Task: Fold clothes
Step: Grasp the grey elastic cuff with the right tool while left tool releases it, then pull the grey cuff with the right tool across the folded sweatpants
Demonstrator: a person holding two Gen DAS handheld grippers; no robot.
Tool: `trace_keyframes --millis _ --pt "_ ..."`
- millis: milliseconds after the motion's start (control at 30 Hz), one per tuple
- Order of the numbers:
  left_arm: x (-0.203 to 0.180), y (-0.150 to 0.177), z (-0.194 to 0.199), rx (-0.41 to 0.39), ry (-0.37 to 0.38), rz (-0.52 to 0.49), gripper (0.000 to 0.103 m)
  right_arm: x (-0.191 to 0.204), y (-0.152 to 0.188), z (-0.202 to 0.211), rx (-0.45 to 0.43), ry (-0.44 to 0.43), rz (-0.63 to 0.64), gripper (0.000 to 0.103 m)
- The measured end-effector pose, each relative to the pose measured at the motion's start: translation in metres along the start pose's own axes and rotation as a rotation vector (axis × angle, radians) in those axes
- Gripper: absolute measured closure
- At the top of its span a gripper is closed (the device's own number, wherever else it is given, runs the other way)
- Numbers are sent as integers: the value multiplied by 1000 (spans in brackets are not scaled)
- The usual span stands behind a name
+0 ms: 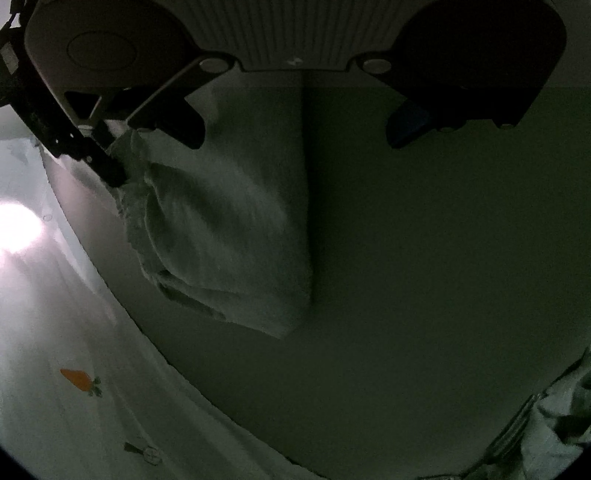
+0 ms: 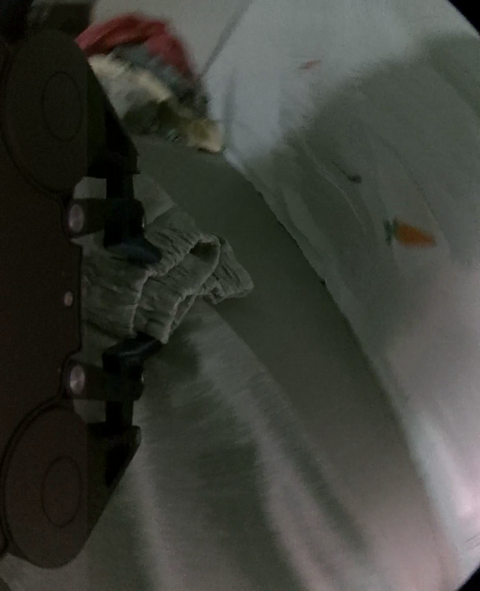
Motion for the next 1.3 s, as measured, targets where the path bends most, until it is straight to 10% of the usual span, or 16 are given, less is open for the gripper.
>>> trace_keyframes --millis 167,400,600,1000,1133,1300 --pt "-1 5 5 -8 -22 -29 0 22 -6 2 -76 127 211 49" --pt "-2 0 3 2 -31 -13 0 20 -2 -18 32 47 211 42" --pt "6 -6 4 -8 38 66 0 28 -4 -6 23 22 219 83" --pt "33 -10 13 -49 266 229 0 -2 -48 134 -277 121 292 89" --pt "20 -6 12 -55 190 137 0 -80 -22 129 -145 265 164 83" --pt "-23 11 -4 -61 -111 -196 0 -136 17 117 -104 311 -53 67"
Point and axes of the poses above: each gripper's, at about its wrist camera, not at the fingertips, and z roughly against the way its jaws point, x to its left, y to its underside, the point moved 8 cm from there along -z, roughly the way its jaws point, and after that the axes turned 6 degrees about x, right-handed, at the moved point
